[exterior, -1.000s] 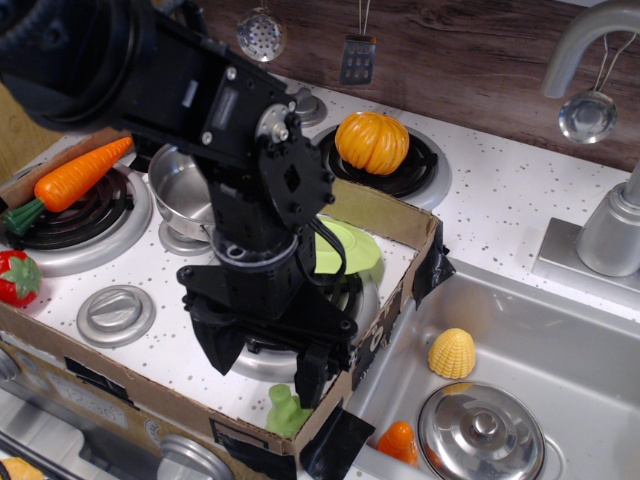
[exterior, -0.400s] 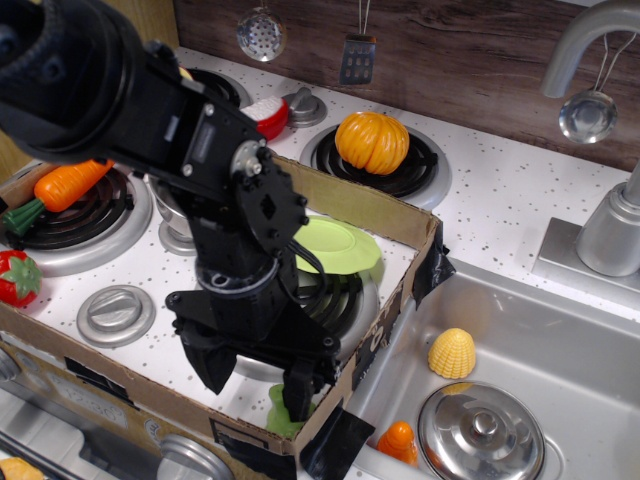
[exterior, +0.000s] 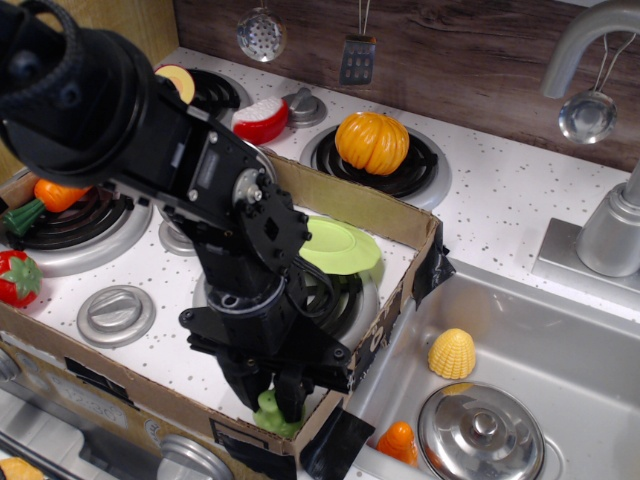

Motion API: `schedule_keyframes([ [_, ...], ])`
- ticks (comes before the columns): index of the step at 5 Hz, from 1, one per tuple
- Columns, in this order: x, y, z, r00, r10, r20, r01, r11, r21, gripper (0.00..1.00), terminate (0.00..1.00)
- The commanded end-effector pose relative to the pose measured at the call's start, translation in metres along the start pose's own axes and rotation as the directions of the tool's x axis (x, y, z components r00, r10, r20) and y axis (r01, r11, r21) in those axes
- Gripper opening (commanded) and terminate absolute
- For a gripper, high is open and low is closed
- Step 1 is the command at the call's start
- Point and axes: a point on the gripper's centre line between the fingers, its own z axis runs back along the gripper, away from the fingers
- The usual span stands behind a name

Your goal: Put broccoli in pot

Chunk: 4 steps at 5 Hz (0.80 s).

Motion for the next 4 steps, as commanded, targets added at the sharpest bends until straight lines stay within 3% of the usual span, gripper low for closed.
schedule_keyframes([
  [1,0.007,0.008,0.007,1.0,-0.021,0.017,0.02,0.999,0.035,0.0,0.0],
  [4,0.059,0.06,0.061,0.994,-0.08,0.081,0.068,0.988,0.138,0.0,0.0],
])
